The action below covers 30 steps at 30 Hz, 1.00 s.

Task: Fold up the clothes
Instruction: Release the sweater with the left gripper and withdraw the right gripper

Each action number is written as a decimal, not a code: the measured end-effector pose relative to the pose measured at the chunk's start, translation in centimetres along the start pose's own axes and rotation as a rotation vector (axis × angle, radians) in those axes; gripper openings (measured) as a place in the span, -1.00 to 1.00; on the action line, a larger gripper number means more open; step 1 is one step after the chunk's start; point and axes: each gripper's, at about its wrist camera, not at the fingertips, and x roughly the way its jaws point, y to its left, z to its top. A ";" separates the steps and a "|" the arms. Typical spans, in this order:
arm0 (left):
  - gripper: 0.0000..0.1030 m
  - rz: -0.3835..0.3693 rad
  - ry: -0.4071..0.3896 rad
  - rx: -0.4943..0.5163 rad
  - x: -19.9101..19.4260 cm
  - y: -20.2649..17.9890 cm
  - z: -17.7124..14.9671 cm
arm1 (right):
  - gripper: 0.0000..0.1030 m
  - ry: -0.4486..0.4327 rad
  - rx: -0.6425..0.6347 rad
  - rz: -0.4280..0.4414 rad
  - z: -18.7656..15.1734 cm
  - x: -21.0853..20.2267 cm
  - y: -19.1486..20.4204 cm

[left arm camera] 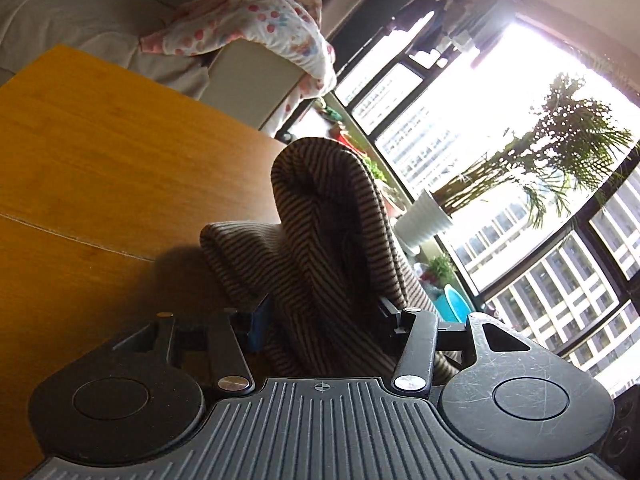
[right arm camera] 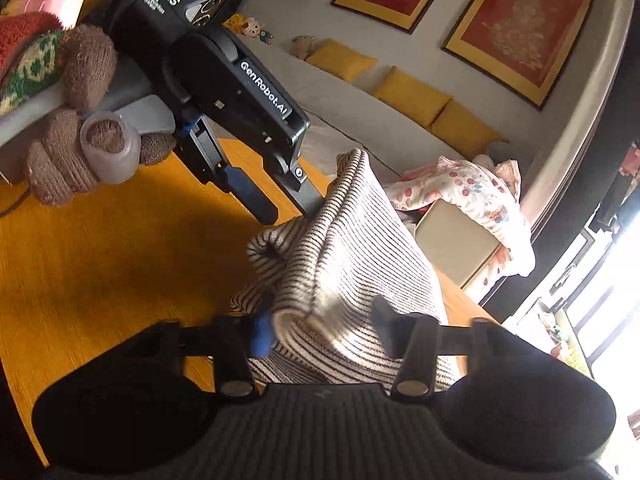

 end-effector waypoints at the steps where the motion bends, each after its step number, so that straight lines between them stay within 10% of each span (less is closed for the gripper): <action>1: -0.07 0.009 0.017 0.006 0.5 0.0 -0.2 | -0.79 -0.009 0.048 0.004 0.3 -0.4 -0.7; 8: -0.19 -0.041 0.086 -0.021 2.2 1.0 -1.9 | -0.82 -0.221 0.340 0.162 6.4 -2.8 -6.4; 16: 0.02 -0.069 0.063 -0.048 -0.4 2.8 -2.0 | -0.81 -0.064 0.379 0.287 4.5 3.3 -4.4; 22: 0.06 -0.020 -0.097 -0.028 -4.0 2.6 1.7 | -0.78 -0.002 0.173 0.244 2.9 3.4 0.6; 27: 0.46 -0.117 -0.086 -0.002 -1.1 -0.5 4.5 | -0.65 -0.009 0.013 0.181 2.7 3.6 4.0; 30: 0.35 -0.071 -0.070 -0.074 0.5 -0.2 4.8 | -0.62 -0.013 -0.003 0.165 2.5 3.4 4.7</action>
